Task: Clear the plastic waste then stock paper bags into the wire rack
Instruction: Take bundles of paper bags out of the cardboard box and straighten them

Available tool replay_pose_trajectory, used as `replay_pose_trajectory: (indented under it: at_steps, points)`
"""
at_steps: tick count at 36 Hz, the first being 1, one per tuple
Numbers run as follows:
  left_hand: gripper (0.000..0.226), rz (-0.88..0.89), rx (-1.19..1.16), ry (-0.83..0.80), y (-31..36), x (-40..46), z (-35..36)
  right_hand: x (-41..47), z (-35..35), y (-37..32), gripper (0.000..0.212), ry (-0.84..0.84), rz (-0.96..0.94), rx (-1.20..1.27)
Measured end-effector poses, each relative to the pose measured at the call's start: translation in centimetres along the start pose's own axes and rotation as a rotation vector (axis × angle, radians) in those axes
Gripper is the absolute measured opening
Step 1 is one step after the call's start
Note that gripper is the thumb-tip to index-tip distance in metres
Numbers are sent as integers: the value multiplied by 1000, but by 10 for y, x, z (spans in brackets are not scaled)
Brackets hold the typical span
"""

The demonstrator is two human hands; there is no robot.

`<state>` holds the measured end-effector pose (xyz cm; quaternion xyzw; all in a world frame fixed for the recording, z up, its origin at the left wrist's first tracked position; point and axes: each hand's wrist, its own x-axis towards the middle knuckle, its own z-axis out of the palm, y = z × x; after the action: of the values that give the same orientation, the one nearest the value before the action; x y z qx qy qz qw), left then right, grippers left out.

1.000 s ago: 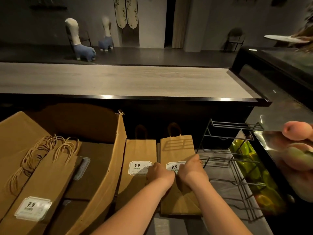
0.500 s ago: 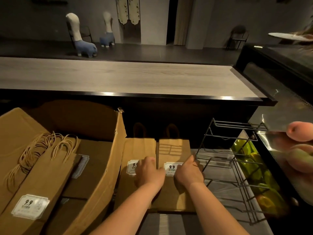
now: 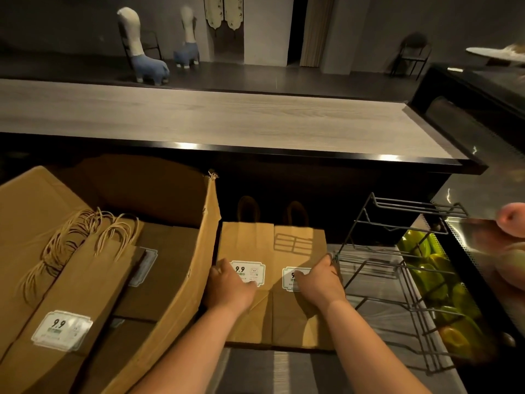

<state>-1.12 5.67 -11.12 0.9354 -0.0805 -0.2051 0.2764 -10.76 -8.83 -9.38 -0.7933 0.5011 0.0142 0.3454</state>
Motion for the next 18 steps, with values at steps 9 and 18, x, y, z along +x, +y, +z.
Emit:
replay_pose_trajectory:
  at_steps: [9, 18]
  points:
    - [83, -20, 76, -13, 3, -4, 0, 0, 8, 3, 75, 22, -18, -56]
    - [64, 256, -38, -13, 40, -39, -21, -15, -10, -29, 64, 184, -255, -80]
